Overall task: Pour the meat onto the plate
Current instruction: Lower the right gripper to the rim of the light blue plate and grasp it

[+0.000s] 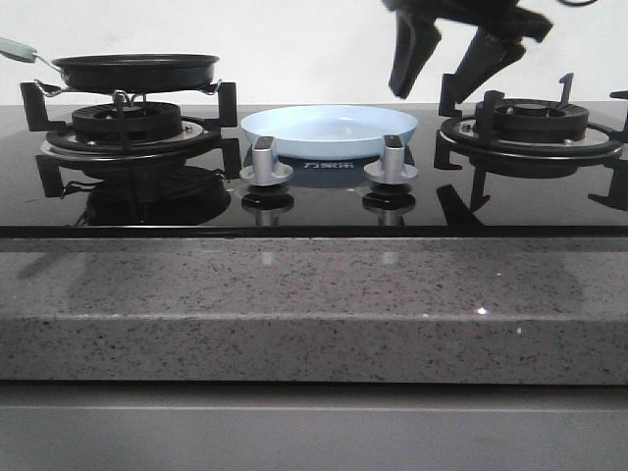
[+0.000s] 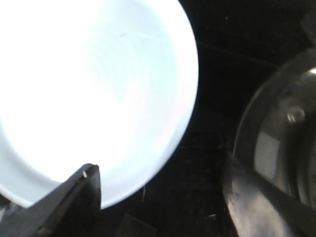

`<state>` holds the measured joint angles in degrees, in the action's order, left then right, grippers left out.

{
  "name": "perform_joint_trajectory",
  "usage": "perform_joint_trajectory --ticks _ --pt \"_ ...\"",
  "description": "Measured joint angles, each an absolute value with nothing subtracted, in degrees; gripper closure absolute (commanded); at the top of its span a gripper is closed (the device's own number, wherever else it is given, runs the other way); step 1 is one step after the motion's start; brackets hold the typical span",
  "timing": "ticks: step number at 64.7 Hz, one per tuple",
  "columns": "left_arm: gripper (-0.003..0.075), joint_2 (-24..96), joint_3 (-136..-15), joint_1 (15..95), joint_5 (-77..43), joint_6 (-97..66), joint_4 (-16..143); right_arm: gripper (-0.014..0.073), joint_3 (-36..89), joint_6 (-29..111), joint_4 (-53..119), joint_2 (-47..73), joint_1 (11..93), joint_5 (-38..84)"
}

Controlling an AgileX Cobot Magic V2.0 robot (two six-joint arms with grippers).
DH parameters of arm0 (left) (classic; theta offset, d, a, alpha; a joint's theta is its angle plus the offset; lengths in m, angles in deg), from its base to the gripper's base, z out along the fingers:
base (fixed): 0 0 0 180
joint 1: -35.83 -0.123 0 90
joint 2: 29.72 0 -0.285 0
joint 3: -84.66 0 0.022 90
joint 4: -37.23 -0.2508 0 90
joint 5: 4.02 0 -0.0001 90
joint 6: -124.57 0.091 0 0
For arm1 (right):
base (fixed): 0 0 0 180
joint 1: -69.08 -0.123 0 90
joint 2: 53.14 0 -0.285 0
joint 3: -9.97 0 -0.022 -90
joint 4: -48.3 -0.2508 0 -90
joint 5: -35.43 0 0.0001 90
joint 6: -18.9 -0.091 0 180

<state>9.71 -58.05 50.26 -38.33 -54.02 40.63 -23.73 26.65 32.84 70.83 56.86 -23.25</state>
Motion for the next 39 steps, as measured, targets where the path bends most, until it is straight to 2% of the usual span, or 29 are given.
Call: perform_joint_trajectory --ticks 22,39 --pt "0.0188 9.7 -58.1 50.3 -38.3 -54.0 40.6 0.0062 -34.5 27.8 32.8 80.2 56.9 -26.2" --pt "0.0188 9.7 -58.1 50.3 -38.3 -54.0 40.6 0.0287 -38.7 28.0 32.6 83.5 56.9 -28.1"
